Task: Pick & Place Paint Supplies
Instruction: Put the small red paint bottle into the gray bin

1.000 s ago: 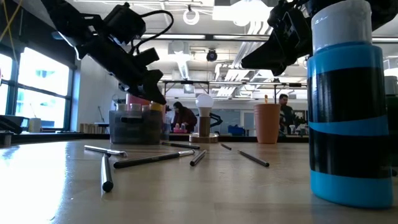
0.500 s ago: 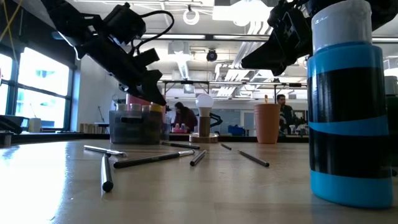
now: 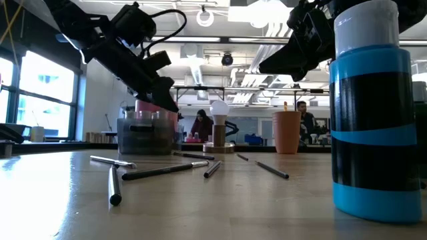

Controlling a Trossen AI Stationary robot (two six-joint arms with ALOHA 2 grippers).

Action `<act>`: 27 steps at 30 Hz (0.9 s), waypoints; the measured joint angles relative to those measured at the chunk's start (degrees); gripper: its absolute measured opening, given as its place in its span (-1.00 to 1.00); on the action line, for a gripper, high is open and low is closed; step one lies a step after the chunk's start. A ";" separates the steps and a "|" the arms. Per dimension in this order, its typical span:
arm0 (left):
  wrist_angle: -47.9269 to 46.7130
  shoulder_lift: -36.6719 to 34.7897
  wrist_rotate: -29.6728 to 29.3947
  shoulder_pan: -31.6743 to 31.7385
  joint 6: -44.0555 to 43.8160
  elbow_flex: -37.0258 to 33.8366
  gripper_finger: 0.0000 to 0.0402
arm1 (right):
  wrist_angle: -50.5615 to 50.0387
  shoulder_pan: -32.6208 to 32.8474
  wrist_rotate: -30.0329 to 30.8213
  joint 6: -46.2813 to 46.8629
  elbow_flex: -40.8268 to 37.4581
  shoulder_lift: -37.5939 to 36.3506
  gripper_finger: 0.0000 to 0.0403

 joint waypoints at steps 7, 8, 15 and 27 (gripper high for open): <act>1.89 -2.57 1.07 -0.02 4.02 2.46 0.07 | -0.03 -0.01 -0.01 0.02 0.00 -0.01 -0.55; 1.48 -3.09 1.77 -0.02 4.63 3.24 0.07 | -0.05 -0.01 -0.01 0.02 0.00 -0.01 -0.55; -5.01 -4.64 6.44 -0.02 5.96 10.02 0.07 | -0.05 0.00 -0.01 0.02 0.00 -0.01 -0.55; -15.03 -4.60 7.76 -0.02 1.23 13.40 0.07 | -0.04 -0.01 -0.03 0.04 0.00 -0.01 -0.55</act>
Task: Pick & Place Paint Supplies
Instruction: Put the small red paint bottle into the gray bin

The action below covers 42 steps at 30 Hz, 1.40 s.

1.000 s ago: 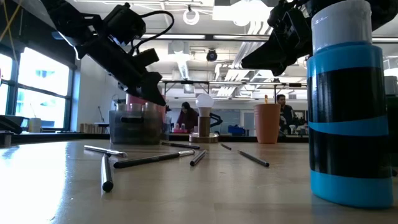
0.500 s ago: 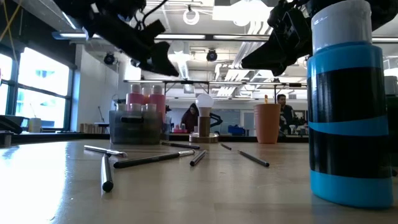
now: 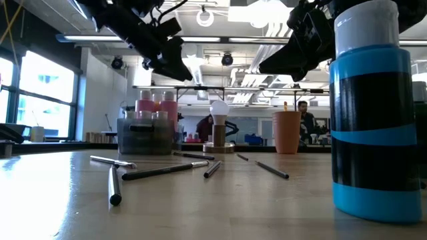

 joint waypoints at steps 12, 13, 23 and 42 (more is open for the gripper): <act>-1.55 -3.48 12.34 -3.28 2.80 -0.86 -0.20 | -0.72 0.01 -0.09 0.06 0.01 0.02 -0.55; -1.57 -4.26 12.26 -4.08 2.99 -1.38 -0.24 | -0.82 0.01 -0.08 0.29 0.00 0.00 -0.55; -1.33 -13.89 3.43 -11.99 4.21 -9.22 -0.69 | -1.29 0.01 -0.32 1.07 0.00 0.00 -0.55; -5.32 -53.83 30.36 -13.51 19.98 -29.95 -0.99 | -1.21 0.01 -1.31 1.07 0.00 0.02 -0.55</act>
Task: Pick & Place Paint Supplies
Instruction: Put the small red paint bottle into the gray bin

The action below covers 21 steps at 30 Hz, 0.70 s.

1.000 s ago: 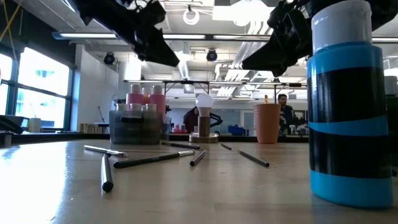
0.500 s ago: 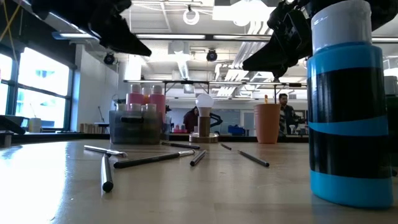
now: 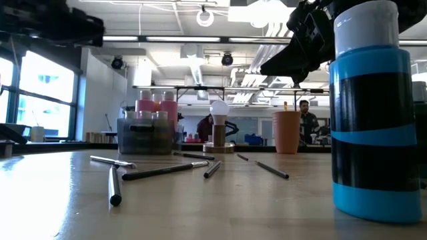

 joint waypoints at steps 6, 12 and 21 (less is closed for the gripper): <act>-9.10 -8.39 8.84 0.00 -8.21 -2.74 -0.99 | 0.16 0.00 0.02 0.00 0.00 -0.01 -0.55; -8.34 -9.16 16.75 -0.02 -11.25 -3.52 -1.00 | 0.48 0.00 0.02 0.00 0.01 -0.02 -0.55; -0.74 -1.78 21.38 -0.02 -11.18 -3.61 -1.00 | 0.46 0.00 0.02 0.00 0.00 -0.02 -0.55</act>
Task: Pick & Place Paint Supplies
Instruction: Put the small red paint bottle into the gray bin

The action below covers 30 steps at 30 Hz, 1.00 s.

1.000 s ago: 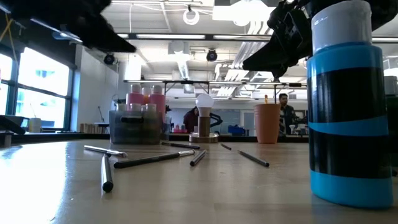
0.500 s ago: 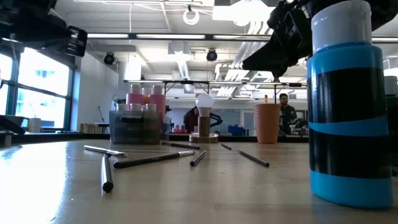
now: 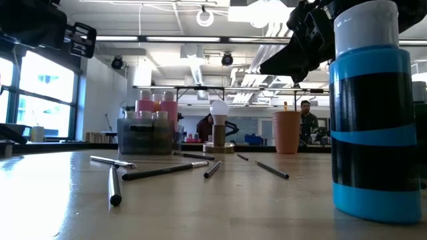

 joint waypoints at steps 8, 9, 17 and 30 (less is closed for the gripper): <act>18.66 9.52 7.40 -0.02 -0.12 -6.70 -1.00 | 0.00 -0.02 0.00 0.00 0.00 0.00 -0.55; 21.92 10.27 7.32 -0.02 -0.42 -7.54 -1.00 | -0.02 0.00 -0.02 0.00 0.02 0.00 -0.55; 29.70 15.17 8.38 -0.41 -5.88 -10.78 -1.00 | -0.03 -0.02 0.00 0.00 0.00 0.00 -0.55; 35.28 23.09 -10.36 -16.12 -3.20 -10.76 -1.00 | -0.03 0.00 -0.02 0.20 0.01 0.01 -0.55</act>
